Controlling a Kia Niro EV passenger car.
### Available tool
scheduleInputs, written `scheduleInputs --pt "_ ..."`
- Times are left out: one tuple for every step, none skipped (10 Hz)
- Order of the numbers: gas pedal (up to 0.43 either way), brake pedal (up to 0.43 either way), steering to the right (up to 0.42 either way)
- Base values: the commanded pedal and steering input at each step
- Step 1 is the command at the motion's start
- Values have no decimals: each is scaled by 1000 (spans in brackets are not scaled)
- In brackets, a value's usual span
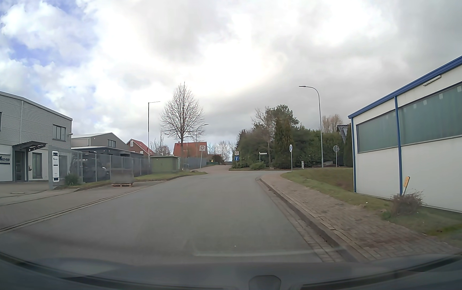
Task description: Follow the waypoints while adhering to traffic rules and regulations
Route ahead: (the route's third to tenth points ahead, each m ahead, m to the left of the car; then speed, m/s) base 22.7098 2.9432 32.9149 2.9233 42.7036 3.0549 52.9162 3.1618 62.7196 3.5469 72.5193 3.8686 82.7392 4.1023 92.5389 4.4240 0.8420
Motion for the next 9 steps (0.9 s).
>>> scheduleInputs --pt "0 0 -6" --pt "0 0 -6" --pt "0 0 -6" --pt "0 0 -6" --pt "0 0 -6" --pt "0 0 -6" --pt "0 0 -6" --pt "0 0 -6" --pt "0 0 -6"
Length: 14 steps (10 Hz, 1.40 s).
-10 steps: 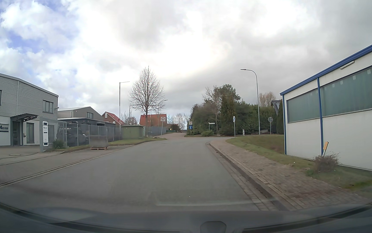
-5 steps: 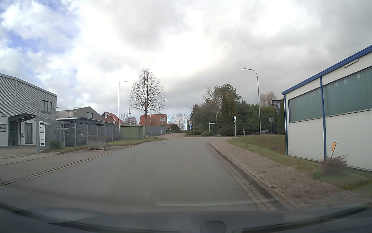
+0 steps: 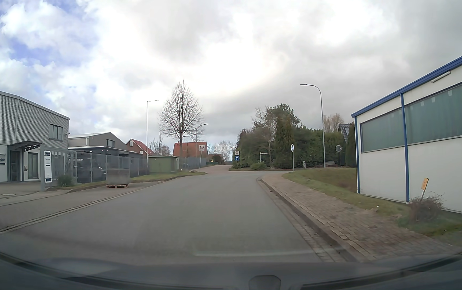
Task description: Follow the waypoints while adhering to traffic rules and regulations
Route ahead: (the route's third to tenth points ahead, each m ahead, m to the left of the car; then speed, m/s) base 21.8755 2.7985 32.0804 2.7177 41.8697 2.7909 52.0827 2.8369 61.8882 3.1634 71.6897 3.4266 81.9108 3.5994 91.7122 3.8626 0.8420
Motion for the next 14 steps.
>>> scheduleInputs --pt "0 0 -8" --pt "0 0 -9" --pt "0 0 -11" --pt "0 0 -11" --pt "0 0 -11" --pt "0 0 -10" --pt "0 0 -10" --pt "0 0 -10" --pt "0 0 -11" --pt "0 0 -10" --pt "0 0 -10" --pt "0 0 -9" --pt "0 0 -8" --pt "0 0 -7"
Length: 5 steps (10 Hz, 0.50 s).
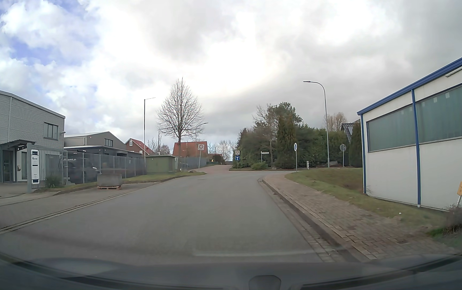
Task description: Follow the waypoints while adhering to traffic rules and regulations
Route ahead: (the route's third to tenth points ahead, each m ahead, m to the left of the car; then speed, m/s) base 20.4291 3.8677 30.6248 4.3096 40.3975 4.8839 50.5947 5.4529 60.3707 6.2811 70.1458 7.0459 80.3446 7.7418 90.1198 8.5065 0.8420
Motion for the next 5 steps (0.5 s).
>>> scheduleInputs --pt "0 0 -8" --pt "0 0 -7" --pt "0 0 -7" --pt "0 0 -7" --pt "0 0 -7"
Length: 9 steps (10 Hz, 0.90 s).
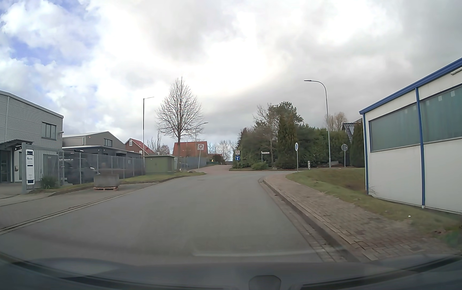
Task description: Follow the waypoints while adhering to traffic rules and regulations
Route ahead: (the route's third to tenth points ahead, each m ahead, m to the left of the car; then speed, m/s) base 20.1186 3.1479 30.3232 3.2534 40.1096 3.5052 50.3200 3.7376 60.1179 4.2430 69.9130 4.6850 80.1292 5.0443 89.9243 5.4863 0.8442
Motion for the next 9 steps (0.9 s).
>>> scheduleInputs --pt "0 0 -7" --pt "0 0 -7" --pt "0 0 -7" --pt "0 0 -7" --pt "0 0 -7" --pt "0 0 -7" --pt "0 0 -7" --pt "0 0 -7" --pt "0 0 -7"
